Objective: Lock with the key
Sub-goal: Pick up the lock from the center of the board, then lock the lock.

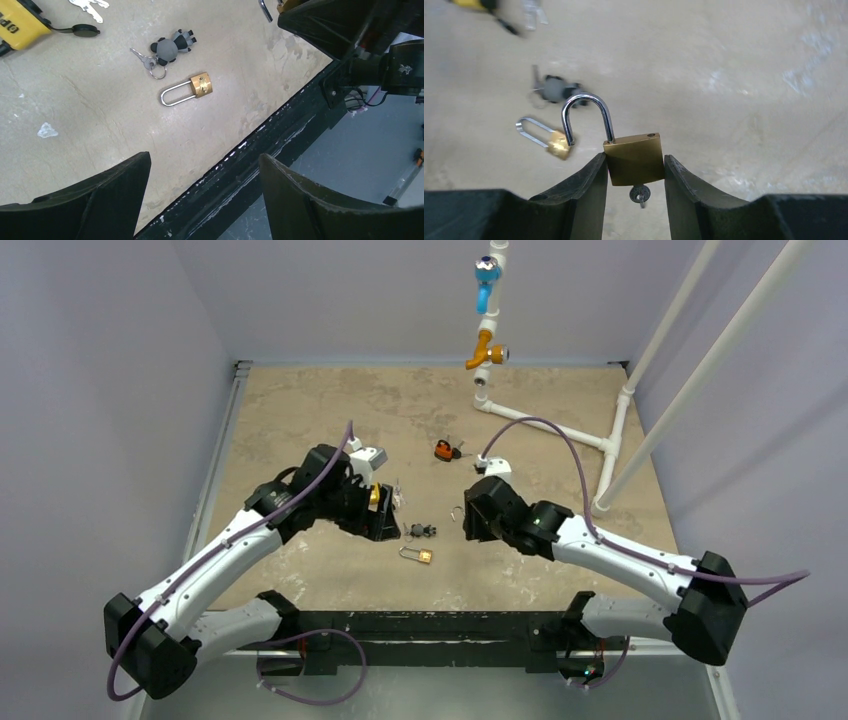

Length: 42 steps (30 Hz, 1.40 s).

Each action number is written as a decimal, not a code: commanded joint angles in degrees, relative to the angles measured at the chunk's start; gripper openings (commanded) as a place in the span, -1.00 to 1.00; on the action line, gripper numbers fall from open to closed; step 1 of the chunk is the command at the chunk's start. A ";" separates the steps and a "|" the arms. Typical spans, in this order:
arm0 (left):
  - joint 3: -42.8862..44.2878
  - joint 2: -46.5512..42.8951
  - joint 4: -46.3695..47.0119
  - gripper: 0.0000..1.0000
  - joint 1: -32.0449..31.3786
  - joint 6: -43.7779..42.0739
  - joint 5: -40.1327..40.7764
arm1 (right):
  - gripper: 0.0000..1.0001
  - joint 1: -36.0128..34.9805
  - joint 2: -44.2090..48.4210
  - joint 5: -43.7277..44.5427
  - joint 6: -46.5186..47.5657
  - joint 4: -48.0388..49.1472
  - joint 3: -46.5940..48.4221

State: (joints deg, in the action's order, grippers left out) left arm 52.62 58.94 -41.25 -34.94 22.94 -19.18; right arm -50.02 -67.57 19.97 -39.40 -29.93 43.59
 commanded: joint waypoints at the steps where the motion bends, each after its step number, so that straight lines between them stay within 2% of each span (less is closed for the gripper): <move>1: 3.99 1.05 1.67 0.56 -0.08 -0.62 -5.08 | -1.00 -5.32 2.18 0.87 9.84 3.92 7.87; 5: 7.07 0.34 0.51 0.51 -0.05 -0.86 -7.25 | -1.00 -8.79 4.14 -0.98 14.31 6.15 10.61; 9: 9.15 0.00 -0.24 0.38 -0.09 0.35 -11.20 | -1.00 -12.54 5.45 -1.85 14.31 7.08 12.65; 10: 9.33 0.04 -0.14 0.34 -0.06 1.12 -12.49 | -1.00 -13.35 5.51 -1.90 15.61 7.10 13.11; 11: 9.20 0.08 0.22 0.31 -0.07 2.12 -13.54 | -1.00 -14.29 5.60 -1.61 21.20 7.15 13.56; 17: 10.30 0.67 -0.44 0.11 -0.01 4.54 -16.18 | -1.00 -18.36 5.58 -1.31 21.86 8.18 15.66; 30: 12.23 2.62 -1.78 -0.30 -0.04 4.92 -17.75 | -1.00 -21.16 3.90 -0.90 21.86 8.69 18.77; 31: 12.24 2.84 -1.74 -0.32 0.04 4.92 -17.99 | -1.00 -21.17 3.81 -1.02 23.19 8.67 18.92; 32: 12.32 3.04 -1.66 -0.35 0.04 4.91 -18.26 | -1.00 -21.30 3.59 -1.07 29.48 8.59 19.13; 34: 12.54 3.49 -1.48 -0.41 -0.01 4.92 -18.56 | -1.00 -21.59 3.22 -1.24 30.70 8.42 19.54; 38: 13.19 4.33 -1.79 -0.65 -0.03 4.60 -19.04 | -1.00 -21.75 2.55 -0.79 31.21 7.85 20.07; 41: 13.60 4.68 -2.17 -0.99 -0.02 3.97 -19.78 | -1.00 -21.70 2.58 -0.72 31.48 7.75 20.43; 42: 13.75 4.68 -2.33 -1.00 0.04 3.77 -20.06 | -1.00 -21.70 2.61 -0.70 31.42 7.86 20.54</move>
State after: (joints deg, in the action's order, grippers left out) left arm 63.35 63.48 -43.88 -34.94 27.44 -36.97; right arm -71.37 -65.52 18.50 -10.15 -24.51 60.60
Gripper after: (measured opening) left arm 0.051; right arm 0.390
